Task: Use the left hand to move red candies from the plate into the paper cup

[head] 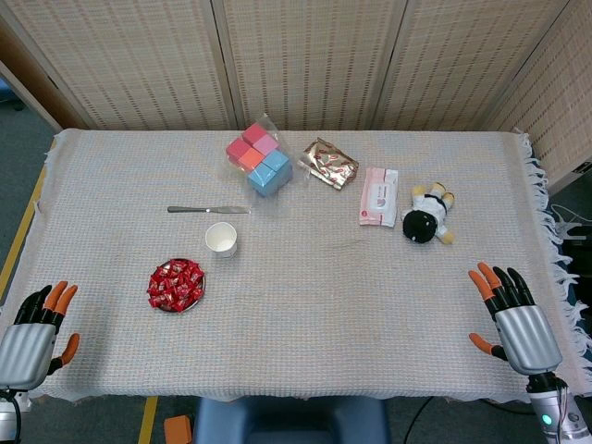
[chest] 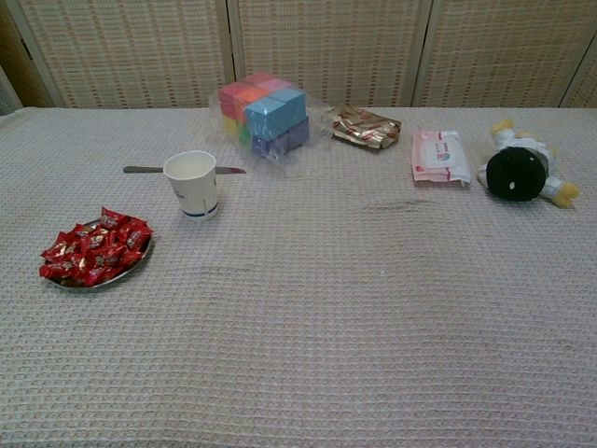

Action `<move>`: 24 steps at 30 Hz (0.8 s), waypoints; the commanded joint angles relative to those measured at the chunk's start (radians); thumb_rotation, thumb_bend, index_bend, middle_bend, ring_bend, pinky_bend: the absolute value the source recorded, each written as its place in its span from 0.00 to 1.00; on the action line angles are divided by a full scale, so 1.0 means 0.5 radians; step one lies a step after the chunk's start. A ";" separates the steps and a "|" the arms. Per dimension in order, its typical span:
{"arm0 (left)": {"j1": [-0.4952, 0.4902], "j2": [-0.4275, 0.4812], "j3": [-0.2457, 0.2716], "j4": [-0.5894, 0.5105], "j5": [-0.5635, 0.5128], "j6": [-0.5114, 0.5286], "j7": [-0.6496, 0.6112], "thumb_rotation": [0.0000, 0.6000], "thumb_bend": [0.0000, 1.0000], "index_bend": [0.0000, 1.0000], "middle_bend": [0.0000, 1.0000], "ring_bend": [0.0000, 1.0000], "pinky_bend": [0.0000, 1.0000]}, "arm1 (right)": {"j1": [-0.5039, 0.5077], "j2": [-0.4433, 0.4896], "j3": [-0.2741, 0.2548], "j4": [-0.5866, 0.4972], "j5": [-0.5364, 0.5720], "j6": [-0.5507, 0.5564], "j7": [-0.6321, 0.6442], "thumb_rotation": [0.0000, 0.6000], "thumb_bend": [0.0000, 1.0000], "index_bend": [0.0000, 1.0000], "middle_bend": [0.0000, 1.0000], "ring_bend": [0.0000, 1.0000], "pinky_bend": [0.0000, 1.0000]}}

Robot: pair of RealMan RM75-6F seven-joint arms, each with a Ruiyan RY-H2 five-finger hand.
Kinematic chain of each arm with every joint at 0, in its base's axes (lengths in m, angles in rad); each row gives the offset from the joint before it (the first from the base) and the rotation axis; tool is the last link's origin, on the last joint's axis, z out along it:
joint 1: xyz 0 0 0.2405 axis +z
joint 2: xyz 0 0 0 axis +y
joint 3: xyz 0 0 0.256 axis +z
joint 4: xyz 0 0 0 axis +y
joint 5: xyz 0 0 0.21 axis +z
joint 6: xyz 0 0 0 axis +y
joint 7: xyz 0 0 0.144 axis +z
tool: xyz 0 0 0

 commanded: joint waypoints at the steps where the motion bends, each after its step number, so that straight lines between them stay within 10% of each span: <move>1: 0.001 -0.002 0.007 -0.010 0.008 -0.005 0.010 1.00 0.43 0.00 0.00 0.00 0.10 | 0.008 -0.002 0.000 0.006 0.000 -0.013 -0.001 1.00 0.03 0.00 0.00 0.00 0.00; 10: -0.068 -0.074 0.064 -0.015 0.169 -0.089 0.027 1.00 0.43 0.00 0.00 0.00 0.29 | -0.009 0.018 0.009 -0.007 0.023 0.010 0.019 1.00 0.03 0.00 0.00 0.00 0.00; 24: -0.477 -0.407 -0.142 0.098 -0.218 -0.729 0.471 1.00 0.43 0.00 0.00 0.01 0.70 | 0.005 0.021 0.056 -0.011 0.144 -0.048 0.003 1.00 0.03 0.00 0.00 0.00 0.00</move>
